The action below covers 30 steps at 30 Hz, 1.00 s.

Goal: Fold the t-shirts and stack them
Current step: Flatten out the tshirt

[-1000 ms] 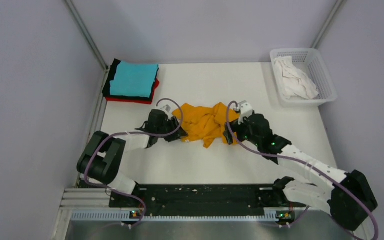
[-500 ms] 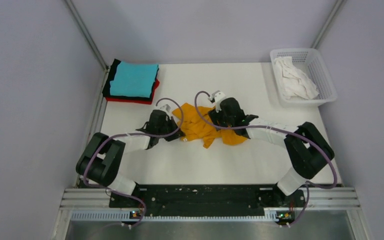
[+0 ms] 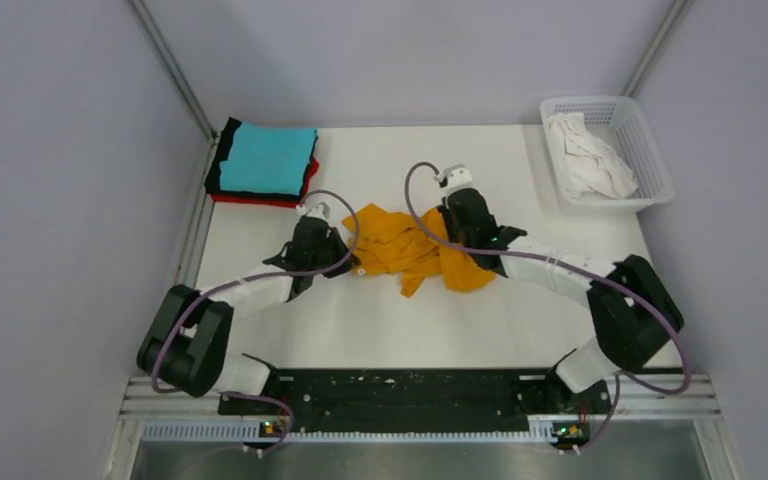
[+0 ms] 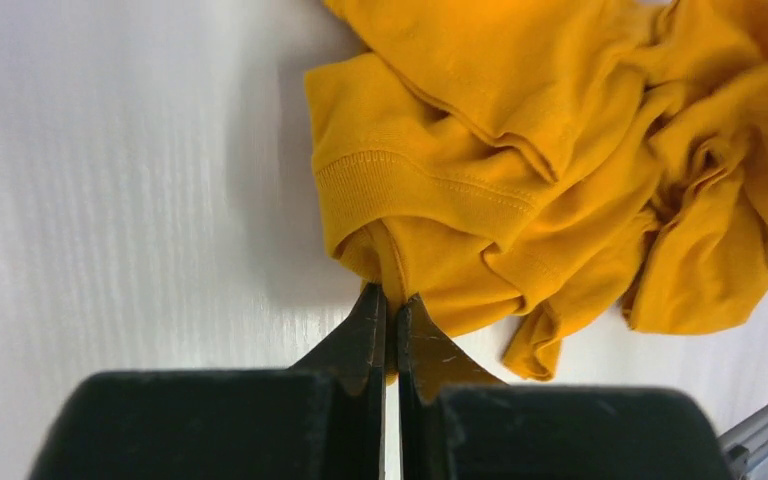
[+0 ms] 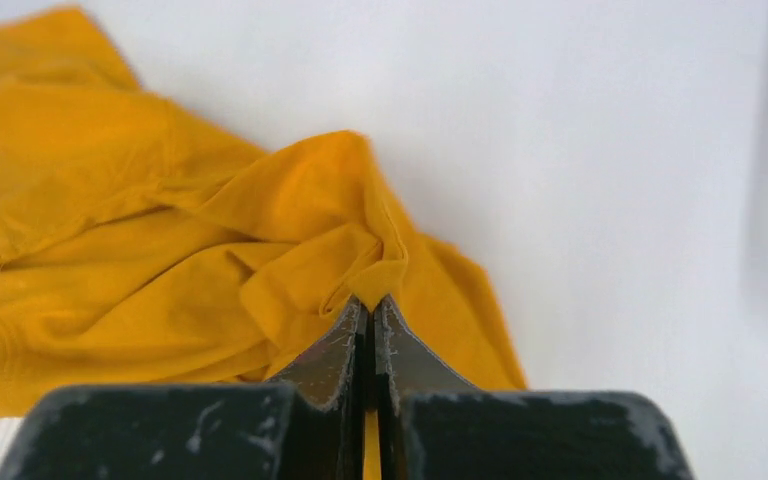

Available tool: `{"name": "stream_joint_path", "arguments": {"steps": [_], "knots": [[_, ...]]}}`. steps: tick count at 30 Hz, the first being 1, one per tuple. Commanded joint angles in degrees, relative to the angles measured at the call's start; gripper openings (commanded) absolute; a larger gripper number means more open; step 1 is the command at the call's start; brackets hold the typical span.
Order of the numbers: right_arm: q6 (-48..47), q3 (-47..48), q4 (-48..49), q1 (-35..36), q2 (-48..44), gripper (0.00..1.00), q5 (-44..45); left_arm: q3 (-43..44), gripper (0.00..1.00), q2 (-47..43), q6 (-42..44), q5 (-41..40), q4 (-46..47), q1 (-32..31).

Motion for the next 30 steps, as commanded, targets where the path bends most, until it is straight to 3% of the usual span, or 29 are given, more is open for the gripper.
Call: {"name": "stream_joint_path", "arguments": {"steps": [1,8,14,22,26,30], "knots": [[3.71,-2.91,1.48,0.19,-14.29,0.0,11.95,4.44,0.0,-9.14,1.7,-8.01,-4.21,-0.03],[3.43,-4.27,-1.4,-0.56,-34.86,0.0,13.94,10.49,0.0,-24.71,5.32,-17.25,-12.38,-0.03],[2.19,3.06,-6.37,-0.67,-47.99,0.0,10.03,17.54,0.0,-39.49,10.0,-20.71,-16.86,-0.03],[5.09,19.54,-15.08,-0.59,-53.37,0.0,-7.43,34.01,0.0,-48.66,14.47,-12.57,-21.42,0.0],[7.09,28.37,-19.95,-0.61,-54.07,0.0,-12.57,43.01,0.0,-49.48,16.29,-8.55,-25.44,-0.01],[8.57,32.48,-23.54,-0.58,-54.56,0.0,-14.28,46.23,0.0,-51.03,17.35,-9.17,-26.31,0.03]]}}
